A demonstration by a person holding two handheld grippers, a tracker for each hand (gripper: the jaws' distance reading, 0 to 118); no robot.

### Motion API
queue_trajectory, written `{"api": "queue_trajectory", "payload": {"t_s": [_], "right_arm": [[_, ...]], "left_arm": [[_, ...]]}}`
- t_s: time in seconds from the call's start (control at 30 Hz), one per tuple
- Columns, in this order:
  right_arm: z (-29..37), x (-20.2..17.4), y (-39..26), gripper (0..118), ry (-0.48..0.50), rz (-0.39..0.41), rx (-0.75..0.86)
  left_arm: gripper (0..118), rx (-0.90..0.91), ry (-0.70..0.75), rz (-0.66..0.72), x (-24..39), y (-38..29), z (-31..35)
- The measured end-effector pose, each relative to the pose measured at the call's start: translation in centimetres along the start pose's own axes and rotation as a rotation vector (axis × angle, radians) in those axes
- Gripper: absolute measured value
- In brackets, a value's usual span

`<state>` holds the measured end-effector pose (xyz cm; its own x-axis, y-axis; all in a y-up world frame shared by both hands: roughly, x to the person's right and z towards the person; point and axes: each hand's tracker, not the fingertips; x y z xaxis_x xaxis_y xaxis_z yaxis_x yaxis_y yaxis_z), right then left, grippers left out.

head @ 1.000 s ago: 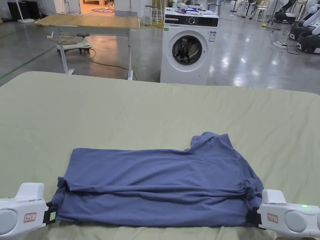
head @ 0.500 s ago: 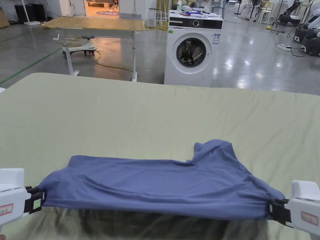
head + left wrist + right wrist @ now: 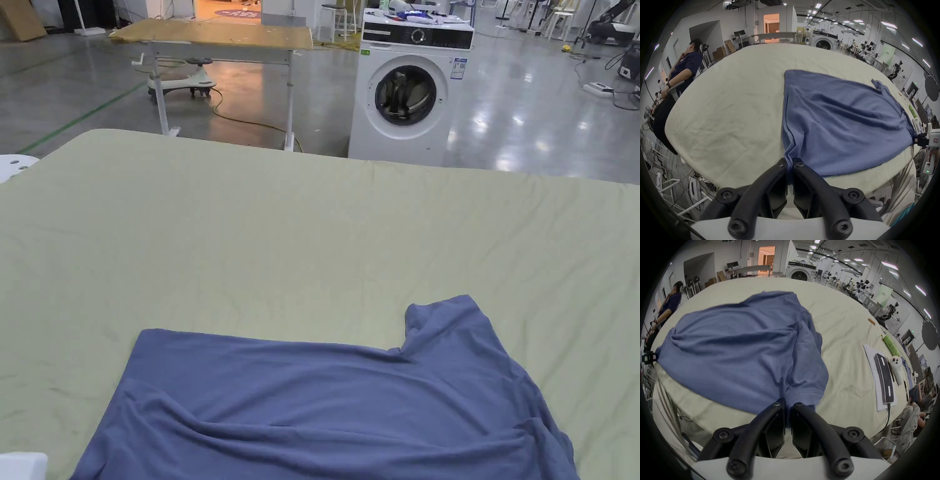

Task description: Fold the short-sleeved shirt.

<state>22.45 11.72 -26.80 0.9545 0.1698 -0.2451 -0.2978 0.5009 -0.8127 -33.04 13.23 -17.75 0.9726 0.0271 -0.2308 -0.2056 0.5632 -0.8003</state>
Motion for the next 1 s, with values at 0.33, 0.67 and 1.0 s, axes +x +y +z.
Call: {"api": "queue_trajectory", "payload": {"t_s": [0.33, 0.67, 1.0], "right_arm": [[-0.9, -0.3, -0.6, 16, -0.024, 0.002, 0.031], [5.9, -0.5, 5.7, 70, -0.095, -0.071, 0.340], [8.3, -6.2, 11.3, 4, -0.056, -0.119, 0.782]], "left_arm": [[3, 0.019, -0.030, 0.054, -0.6, 0.4, -0.3], [60, 0.340, -0.003, -0.006, 2.1, 5.6, 3.3], [0, 0.663, 0.033, -0.105, 7.1, 10.1, 4.6]]}}
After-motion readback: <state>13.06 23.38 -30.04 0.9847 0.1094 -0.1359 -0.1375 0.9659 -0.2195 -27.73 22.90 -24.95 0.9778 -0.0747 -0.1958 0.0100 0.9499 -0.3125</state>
